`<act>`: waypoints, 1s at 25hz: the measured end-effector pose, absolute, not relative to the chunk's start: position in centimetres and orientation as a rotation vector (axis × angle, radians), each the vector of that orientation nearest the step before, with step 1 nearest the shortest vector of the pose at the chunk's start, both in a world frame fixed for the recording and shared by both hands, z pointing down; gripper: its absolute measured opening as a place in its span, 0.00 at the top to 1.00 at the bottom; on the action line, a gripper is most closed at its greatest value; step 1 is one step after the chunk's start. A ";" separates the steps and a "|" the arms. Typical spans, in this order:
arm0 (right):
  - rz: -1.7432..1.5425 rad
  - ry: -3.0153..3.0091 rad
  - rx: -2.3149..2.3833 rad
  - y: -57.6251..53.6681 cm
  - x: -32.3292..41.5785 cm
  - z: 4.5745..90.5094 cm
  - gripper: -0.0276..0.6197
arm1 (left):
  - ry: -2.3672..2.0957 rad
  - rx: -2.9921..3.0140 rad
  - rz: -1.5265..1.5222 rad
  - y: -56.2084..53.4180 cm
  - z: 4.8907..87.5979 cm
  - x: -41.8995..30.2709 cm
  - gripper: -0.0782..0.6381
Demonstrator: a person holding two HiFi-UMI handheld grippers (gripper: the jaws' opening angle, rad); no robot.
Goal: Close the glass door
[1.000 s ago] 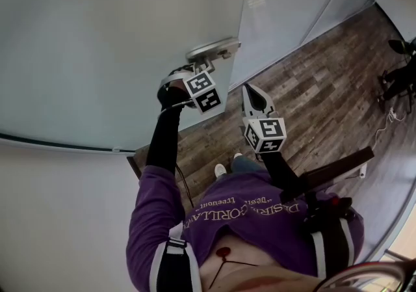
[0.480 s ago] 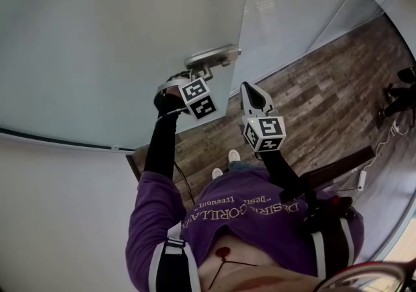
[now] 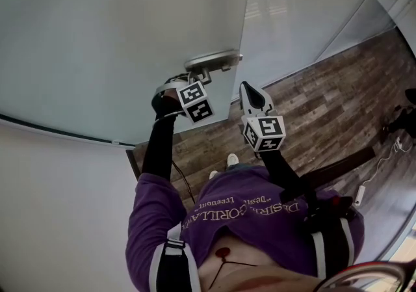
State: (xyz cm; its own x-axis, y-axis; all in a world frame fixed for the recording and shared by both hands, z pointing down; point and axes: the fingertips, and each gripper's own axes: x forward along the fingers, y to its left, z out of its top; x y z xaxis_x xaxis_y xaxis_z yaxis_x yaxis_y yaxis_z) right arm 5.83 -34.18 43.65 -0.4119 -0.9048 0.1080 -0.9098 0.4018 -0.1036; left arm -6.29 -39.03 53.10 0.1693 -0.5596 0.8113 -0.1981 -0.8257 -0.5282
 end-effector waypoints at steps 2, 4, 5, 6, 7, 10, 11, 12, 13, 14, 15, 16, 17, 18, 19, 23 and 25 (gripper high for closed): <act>0.226 -2.612 1.669 -34.3 6.0 43.8 0.96 | 0.733 -2.149 -1.708 -39.1 53.2 -6.4 0.89; 0.227 -2.618 1.660 -34.5 6.3 44.1 0.96 | 0.744 -2.145 -1.708 -39.2 53.2 -6.5 0.89; 0.229 -2.619 1.656 -34.5 6.4 44.3 0.96 | 0.750 -2.143 -1.707 -39.3 53.3 -6.5 0.89; 0.230 -2.620 1.651 -34.5 6.5 44.5 0.96 | 0.754 -2.142 -1.707 -39.3 53.4 -6.6 0.88; 0.232 -2.621 1.644 -34.5 6.6 44.7 0.96 | 0.757 -2.141 -1.708 -39.4 53.4 -6.7 0.88; 0.235 -2.630 1.630 -34.4 6.8 44.8 0.96 | 0.759 -2.138 -1.713 -39.5 53.4 -6.7 0.88; 0.236 -2.633 1.629 -34.4 6.9 44.8 0.96 | 0.760 -2.137 -1.715 -39.5 53.3 -6.6 0.88; 0.236 -2.634 1.628 -34.4 6.9 44.8 0.96 | 0.763 -2.136 -1.716 -39.5 53.3 -6.6 0.89; 0.237 -2.635 1.628 -34.4 7.0 44.8 0.96 | 0.767 -2.135 -1.716 -39.6 53.4 -6.6 0.88; 0.238 -2.635 1.627 -34.5 7.0 44.9 0.96 | 0.772 -2.133 -1.715 -39.6 53.4 -6.6 0.88; 0.241 -2.635 1.626 -34.5 7.0 44.9 0.96 | 0.775 -2.131 -1.714 -39.6 53.4 -6.7 0.88; 0.244 -2.634 1.626 -34.5 6.9 45.0 0.96 | 0.777 -2.131 -1.714 -39.7 53.4 -6.7 0.88; 0.246 -2.634 1.626 -34.5 6.9 45.1 0.96 | 0.778 -2.131 -1.715 -39.7 53.5 -6.7 0.89; 0.247 -2.635 1.626 -34.6 6.9 45.1 0.96 | 0.777 -2.132 -1.717 -39.8 53.5 -6.6 0.88; 0.247 -2.636 1.626 -34.6 6.8 45.1 0.96 | 0.777 -2.132 -1.717 -39.8 53.5 -6.6 0.88; 0.243 -2.636 1.636 -34.9 6.4 45.0 0.96 | 0.781 -2.132 -1.715 -39.9 53.5 -6.7 0.89; 0.239 -2.632 1.645 -35.2 6.2 45.0 0.96 | 0.787 -2.134 -1.712 -40.0 53.6 -6.8 0.89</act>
State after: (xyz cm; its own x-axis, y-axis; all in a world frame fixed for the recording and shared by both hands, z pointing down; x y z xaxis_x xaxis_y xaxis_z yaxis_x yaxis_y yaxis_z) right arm 6.18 -35.19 44.96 -0.4414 -0.8911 0.1050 -0.8955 0.4300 -0.1149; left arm -6.76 -40.05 53.57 0.1428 -0.5803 0.8018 -0.2308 -0.8073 -0.5432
